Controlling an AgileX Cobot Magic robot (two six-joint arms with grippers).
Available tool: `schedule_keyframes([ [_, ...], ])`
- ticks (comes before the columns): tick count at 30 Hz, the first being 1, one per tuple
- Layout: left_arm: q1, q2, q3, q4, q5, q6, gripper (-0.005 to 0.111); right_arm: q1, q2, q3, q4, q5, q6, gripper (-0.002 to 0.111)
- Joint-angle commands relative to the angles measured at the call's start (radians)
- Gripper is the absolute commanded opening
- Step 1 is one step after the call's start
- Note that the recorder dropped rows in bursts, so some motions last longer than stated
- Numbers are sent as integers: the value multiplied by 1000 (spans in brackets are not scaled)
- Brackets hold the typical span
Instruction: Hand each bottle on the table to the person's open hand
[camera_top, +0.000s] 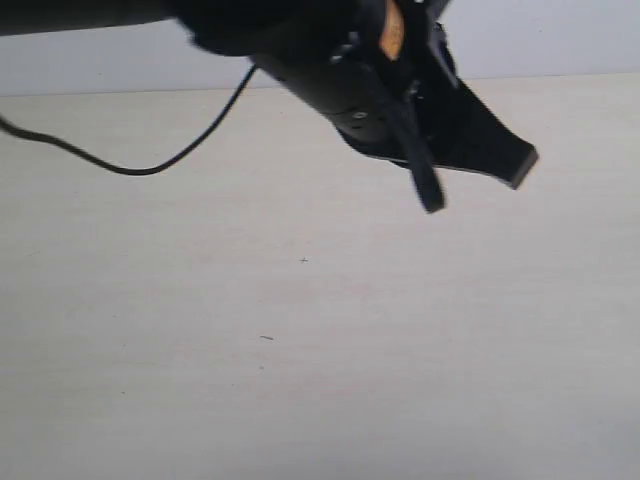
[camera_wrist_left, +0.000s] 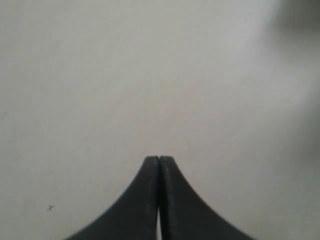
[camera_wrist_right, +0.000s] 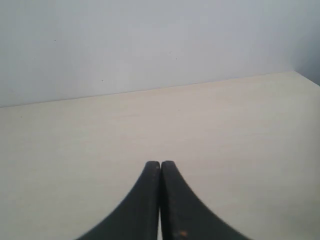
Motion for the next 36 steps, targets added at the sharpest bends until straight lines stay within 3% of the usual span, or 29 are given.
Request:
schedule_keyframes([
  [1, 70, -241, 328, 23, -240, 19, 0, 3, -6, 4, -4, -8, 0, 0],
  [4, 154, -455, 615, 122, -413, 50, 0, 3, -6, 4, -4, -8, 0, 0],
  [8, 248, -623, 790, 131, -405, 45, 0, 3, -6, 4, -4, -8, 0, 0],
  [29, 261, -676, 838, 128, -403, 45, 0, 3, -6, 4, -4, -8, 0, 0],
  [32, 329, -751, 838, 122, -379, 61, 0, 3, -6, 4, -4, -8, 0, 0],
  [36, 541, -943, 858, 89, -362, -15, 0, 3, -6, 4, -4, -8, 0, 0],
])
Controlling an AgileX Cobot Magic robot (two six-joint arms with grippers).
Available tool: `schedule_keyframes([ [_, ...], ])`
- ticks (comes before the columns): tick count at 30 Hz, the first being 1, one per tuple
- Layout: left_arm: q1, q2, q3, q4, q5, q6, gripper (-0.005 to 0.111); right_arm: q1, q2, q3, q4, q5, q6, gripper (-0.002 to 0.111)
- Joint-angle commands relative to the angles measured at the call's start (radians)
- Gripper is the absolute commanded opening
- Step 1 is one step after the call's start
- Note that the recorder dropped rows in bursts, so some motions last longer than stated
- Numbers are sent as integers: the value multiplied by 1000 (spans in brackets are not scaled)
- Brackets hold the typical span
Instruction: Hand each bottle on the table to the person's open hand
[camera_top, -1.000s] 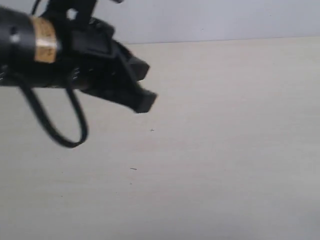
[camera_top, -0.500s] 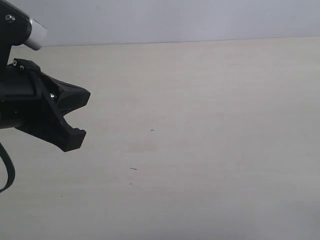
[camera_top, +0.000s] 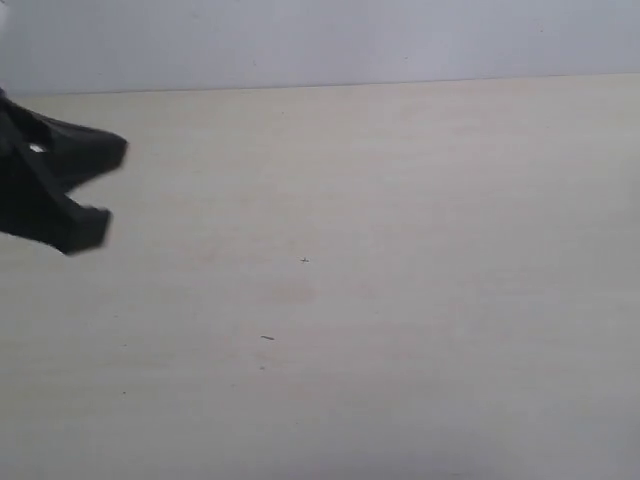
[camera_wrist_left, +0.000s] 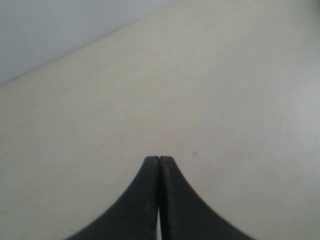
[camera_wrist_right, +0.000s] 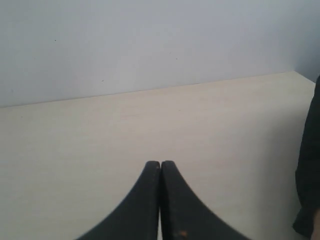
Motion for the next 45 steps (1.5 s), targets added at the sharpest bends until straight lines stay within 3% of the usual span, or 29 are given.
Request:
schedule_keyframes([
  [1, 232, -221, 33, -49, 16, -100, 0, 3, -6, 4, -4, -8, 0, 0],
  [5, 431, -455, 101, -52, 16, -154, 0, 3, -6, 4, -4, -8, 0, 0],
  [10, 529, -694, 185, -50, 73, -144, 0, 3, -6, 4, -4, -8, 0, 0],
  [18, 537, -940, 292, -42, 261, -144, 0, 3, -6, 4, -4, -8, 0, 0],
  [39, 537, -945, 374, -104, 226, -148, 0, 3, -6, 4, -4, -8, 0, 0],
  [45, 537, -945, 382, -126, 226, -62, 0, 3, -6, 4, -4, -8, 0, 0],
])
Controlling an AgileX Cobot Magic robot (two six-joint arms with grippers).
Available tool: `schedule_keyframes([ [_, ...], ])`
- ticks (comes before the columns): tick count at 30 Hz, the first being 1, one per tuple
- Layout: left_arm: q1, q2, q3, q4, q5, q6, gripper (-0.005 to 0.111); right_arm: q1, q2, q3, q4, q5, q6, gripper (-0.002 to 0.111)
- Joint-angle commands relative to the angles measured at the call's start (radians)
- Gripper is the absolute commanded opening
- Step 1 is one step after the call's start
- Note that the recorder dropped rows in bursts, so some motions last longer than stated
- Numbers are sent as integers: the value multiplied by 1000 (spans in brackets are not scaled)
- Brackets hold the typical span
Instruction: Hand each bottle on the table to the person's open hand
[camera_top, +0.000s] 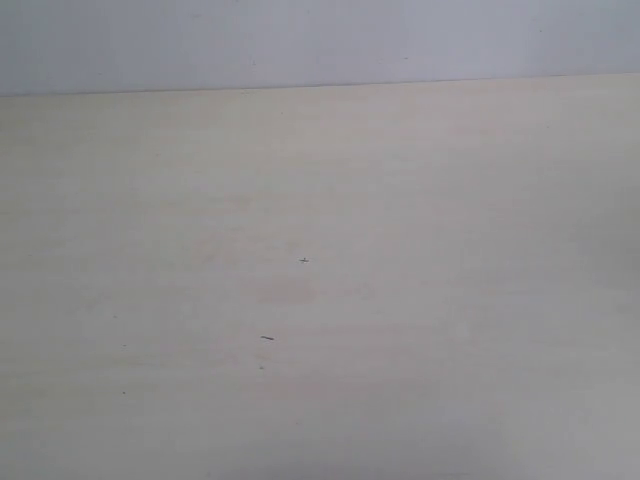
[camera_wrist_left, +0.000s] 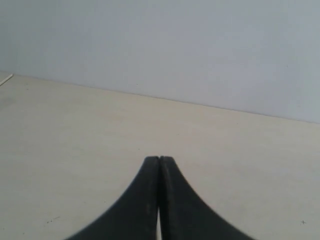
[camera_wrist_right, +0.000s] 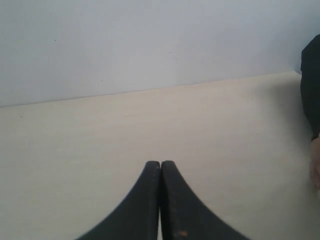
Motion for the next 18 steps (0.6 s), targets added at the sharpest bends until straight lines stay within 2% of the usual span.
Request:
schedule_keyframes([
  [1, 4, -5, 7, -71, -31, 119, 0, 3, -6, 4, -4, -8, 0, 0],
  [2, 4, -5, 7, -121, -43, 216, 0, 3, -6, 4, -4, -8, 0, 0],
  [3, 4, -5, 7, -217, -48, 393, 0, 3, -6, 4, -4, -8, 0, 0],
  [5, 4, -5, 14, -397, -50, 566, 0, 3, -6, 4, -4, -8, 0, 0],
  [7, 4, -5, 30, -509, -57, 636, 0, 3, -6, 4, -4, -8, 0, 0],
  [15, 4, -5, 160, -520, -142, 642, 0, 3, -6, 4, -4, -8, 0, 0],
  [18, 4, -5, 197, -469, -181, 592, 0, 3, -6, 4, -4, -8, 0, 0],
])
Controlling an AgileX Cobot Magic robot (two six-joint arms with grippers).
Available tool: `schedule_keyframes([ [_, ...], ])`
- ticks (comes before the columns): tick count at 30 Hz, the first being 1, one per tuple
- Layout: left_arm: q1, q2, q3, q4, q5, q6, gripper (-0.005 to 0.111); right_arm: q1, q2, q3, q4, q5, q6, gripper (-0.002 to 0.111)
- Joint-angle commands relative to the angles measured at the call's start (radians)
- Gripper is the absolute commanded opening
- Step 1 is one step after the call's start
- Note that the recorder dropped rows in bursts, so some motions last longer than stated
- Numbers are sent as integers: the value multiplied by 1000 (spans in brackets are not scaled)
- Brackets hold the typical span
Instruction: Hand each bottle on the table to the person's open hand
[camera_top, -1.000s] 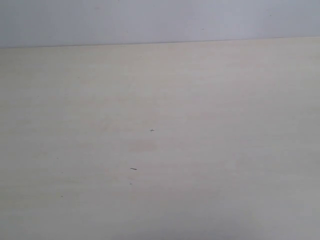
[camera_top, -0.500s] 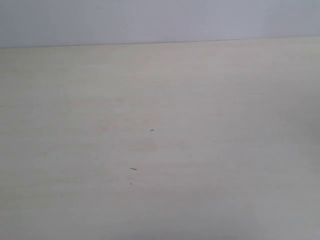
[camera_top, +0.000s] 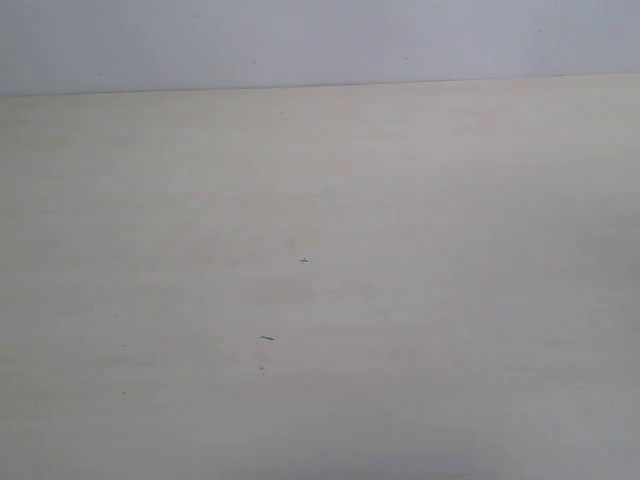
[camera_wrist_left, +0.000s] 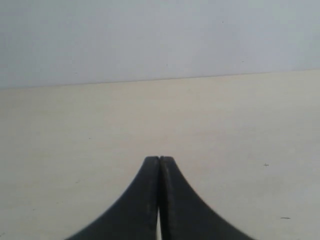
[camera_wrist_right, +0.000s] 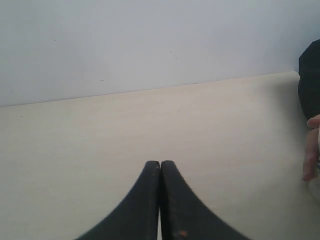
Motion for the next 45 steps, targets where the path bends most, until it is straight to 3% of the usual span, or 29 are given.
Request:
schedule_keyframes([
  [1, 4, -5, 46, 59, -62, -58, 0, 3, -6, 4, -4, -8, 0, 0],
  [18, 4, -5, 109, 124, -98, -102, 0, 3, -6, 4, -4, -8, 0, 0],
  [45, 4, -5, 109, 115, -114, -98, 0, 3, -6, 4, -4, -8, 0, 0],
])
